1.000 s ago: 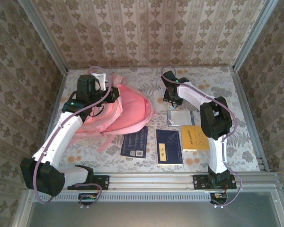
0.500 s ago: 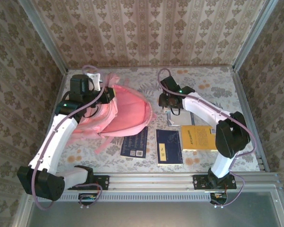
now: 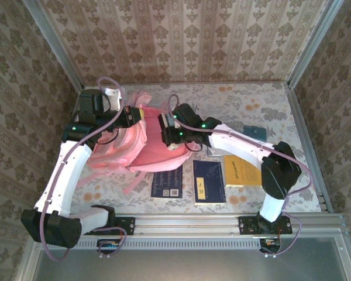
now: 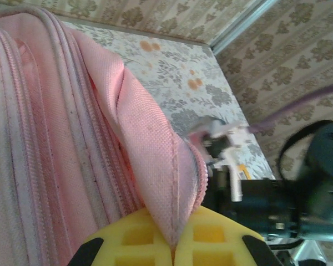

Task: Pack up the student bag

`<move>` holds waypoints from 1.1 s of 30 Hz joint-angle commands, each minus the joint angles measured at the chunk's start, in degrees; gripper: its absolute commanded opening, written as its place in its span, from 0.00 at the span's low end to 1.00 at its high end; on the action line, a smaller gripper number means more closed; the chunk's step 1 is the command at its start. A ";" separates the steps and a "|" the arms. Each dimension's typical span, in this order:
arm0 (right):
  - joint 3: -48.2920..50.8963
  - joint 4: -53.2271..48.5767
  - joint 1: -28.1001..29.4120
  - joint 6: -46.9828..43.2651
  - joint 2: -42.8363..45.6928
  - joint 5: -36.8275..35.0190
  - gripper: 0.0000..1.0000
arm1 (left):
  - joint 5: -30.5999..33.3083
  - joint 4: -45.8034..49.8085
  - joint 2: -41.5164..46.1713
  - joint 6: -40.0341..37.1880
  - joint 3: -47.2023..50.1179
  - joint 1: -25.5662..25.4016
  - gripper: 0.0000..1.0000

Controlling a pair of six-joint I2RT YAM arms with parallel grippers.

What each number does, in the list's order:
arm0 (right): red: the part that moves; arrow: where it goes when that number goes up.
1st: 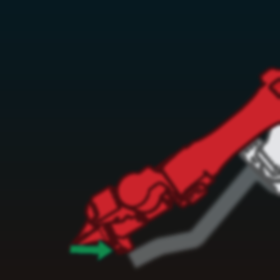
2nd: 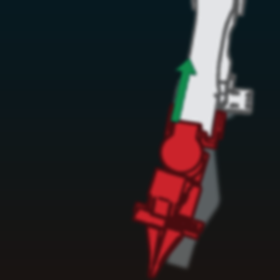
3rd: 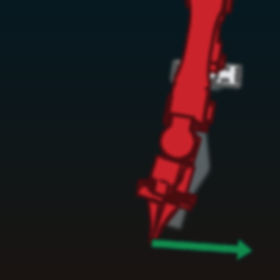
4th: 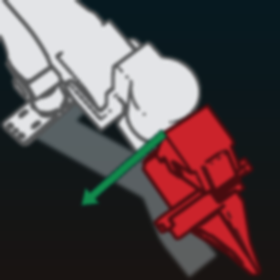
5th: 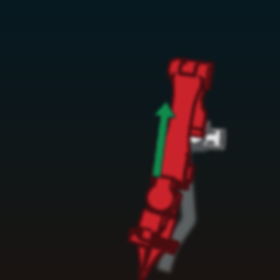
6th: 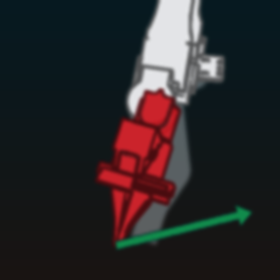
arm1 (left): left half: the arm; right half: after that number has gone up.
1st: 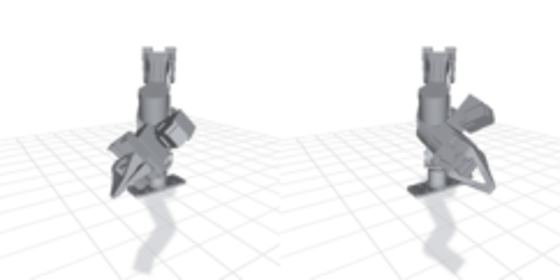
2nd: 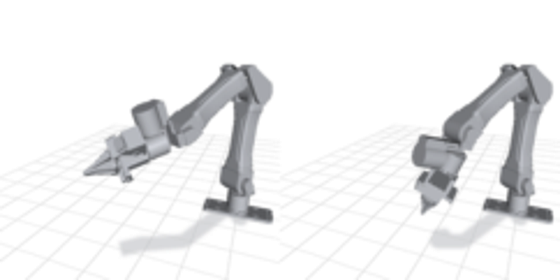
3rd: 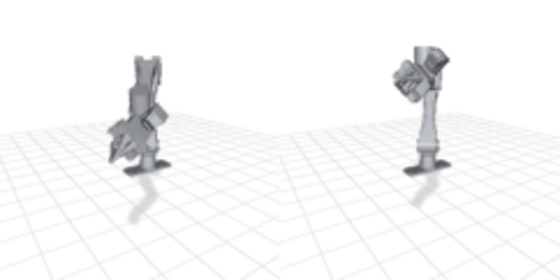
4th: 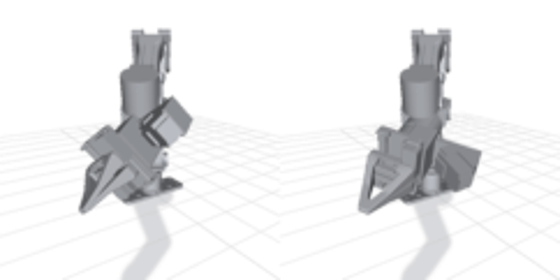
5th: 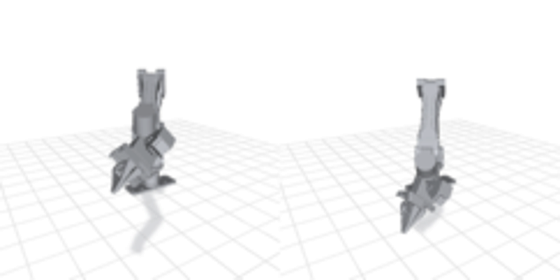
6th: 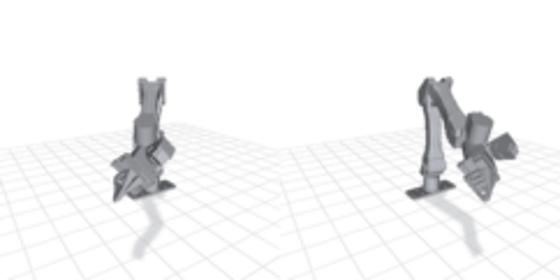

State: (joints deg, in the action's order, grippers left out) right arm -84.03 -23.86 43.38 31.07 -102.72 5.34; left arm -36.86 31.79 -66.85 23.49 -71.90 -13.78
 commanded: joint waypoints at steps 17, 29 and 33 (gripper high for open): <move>-24.61 7.52 2.62 15.67 -25.85 10.97 0.50 | -10.24 -8.19 1.55 1.57 -3.65 -0.37 0.00; -41.11 -0.93 3.22 12.90 -35.55 6.00 0.95 | -8.27 -7.07 1.45 1.06 -3.33 -0.94 0.00; -32.59 -0.13 3.34 7.38 -28.11 2.19 1.00 | -5.60 -5.24 1.63 -0.03 -3.32 -0.80 0.00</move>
State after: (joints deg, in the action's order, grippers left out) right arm -120.55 -22.57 46.02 44.12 -137.84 11.35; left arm -41.01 30.46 -67.00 25.67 -71.92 -13.89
